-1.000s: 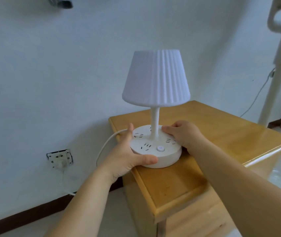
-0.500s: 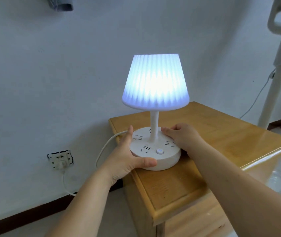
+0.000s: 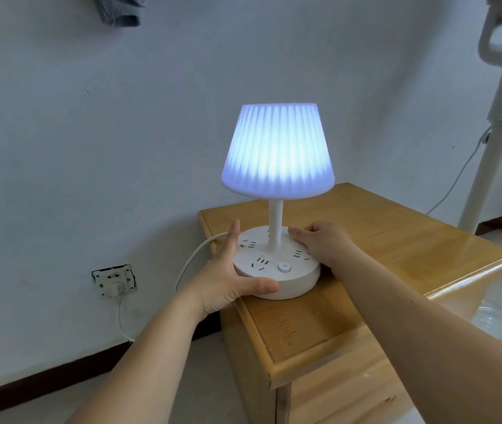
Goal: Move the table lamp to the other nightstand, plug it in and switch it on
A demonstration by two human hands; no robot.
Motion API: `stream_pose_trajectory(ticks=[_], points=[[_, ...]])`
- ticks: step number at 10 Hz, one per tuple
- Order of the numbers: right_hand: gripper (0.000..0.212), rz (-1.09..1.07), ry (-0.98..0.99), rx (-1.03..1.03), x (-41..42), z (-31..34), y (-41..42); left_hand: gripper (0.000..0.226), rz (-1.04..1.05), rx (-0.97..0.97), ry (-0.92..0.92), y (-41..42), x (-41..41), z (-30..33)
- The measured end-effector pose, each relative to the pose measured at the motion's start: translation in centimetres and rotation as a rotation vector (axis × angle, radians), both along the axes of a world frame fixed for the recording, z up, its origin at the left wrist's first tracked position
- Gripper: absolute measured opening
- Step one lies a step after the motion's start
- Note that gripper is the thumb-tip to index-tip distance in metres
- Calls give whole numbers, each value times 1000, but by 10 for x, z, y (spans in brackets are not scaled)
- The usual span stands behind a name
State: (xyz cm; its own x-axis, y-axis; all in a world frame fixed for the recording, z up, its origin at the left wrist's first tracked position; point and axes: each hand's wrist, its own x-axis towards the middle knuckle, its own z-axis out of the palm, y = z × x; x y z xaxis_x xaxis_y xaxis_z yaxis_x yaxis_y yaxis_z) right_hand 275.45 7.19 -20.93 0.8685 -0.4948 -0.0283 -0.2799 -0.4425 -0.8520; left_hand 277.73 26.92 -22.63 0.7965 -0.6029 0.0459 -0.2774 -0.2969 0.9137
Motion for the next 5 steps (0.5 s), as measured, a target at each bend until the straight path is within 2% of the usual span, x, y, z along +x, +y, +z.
stream_pose_trajectory(ticks=[2, 3, 4, 5], points=[[41, 29, 46, -26, -7, 6, 1, 135, 42, 146, -60, 1, -1, 3], [46, 3, -12, 59, -14, 2, -3, 138, 27, 148, -119, 3, -1, 8], [42, -36, -73, 104, -22, 5, -6, 135, 16, 121, -119, 9, -3, 23], [33, -98, -166, 168, -34, 7, -14, 123, 62, 52, -160, 21, -8, 35]])
